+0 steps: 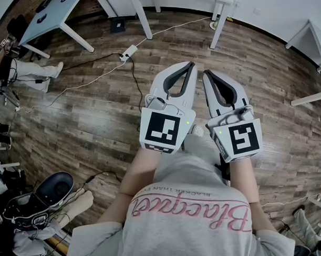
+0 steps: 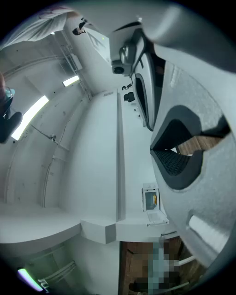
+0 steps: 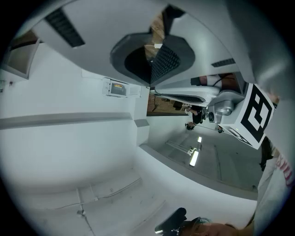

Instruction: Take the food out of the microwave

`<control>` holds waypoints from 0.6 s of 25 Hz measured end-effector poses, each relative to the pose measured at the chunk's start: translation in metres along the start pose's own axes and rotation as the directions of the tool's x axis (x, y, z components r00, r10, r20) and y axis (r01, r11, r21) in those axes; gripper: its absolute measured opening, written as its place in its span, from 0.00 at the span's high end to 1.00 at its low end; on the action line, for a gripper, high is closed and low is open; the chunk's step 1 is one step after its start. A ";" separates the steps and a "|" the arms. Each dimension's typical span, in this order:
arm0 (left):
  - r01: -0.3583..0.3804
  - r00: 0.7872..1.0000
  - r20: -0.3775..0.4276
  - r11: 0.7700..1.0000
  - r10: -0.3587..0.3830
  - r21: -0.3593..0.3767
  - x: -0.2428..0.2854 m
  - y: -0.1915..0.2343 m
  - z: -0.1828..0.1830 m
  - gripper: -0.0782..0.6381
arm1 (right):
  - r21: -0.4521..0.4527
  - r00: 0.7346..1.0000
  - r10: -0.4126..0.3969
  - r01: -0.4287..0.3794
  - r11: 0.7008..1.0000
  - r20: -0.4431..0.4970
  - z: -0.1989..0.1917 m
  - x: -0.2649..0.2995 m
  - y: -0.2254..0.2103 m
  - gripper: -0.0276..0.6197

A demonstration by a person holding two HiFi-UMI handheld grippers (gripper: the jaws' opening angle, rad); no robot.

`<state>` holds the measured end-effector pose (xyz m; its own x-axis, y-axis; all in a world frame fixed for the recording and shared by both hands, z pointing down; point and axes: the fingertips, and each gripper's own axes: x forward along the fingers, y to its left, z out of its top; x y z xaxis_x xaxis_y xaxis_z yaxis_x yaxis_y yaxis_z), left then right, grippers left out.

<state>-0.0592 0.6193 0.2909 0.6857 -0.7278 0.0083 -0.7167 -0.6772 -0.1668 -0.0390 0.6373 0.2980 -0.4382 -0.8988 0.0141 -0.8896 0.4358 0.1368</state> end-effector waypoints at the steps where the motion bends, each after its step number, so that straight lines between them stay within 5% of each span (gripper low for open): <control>1: 0.005 1.000 -0.001 1.000 -0.005 -0.011 0.002 -0.003 0.002 0.88 | 0.016 1.000 -0.010 0.010 1.000 -0.009 0.001 -0.001 -0.005 0.94; 15: -0.015 1.000 -0.007 1.000 0.015 0.000 0.075 -0.008 0.007 0.88 | 0.032 1.000 0.031 -0.031 0.999 0.000 -0.009 0.021 -0.079 0.94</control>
<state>-0.0016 0.5708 0.2859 0.6739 -0.7387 0.0128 -0.7270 -0.6660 -0.1670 0.0227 0.5833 0.2963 -0.4657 -0.8847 0.0181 -0.8792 0.4649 0.1045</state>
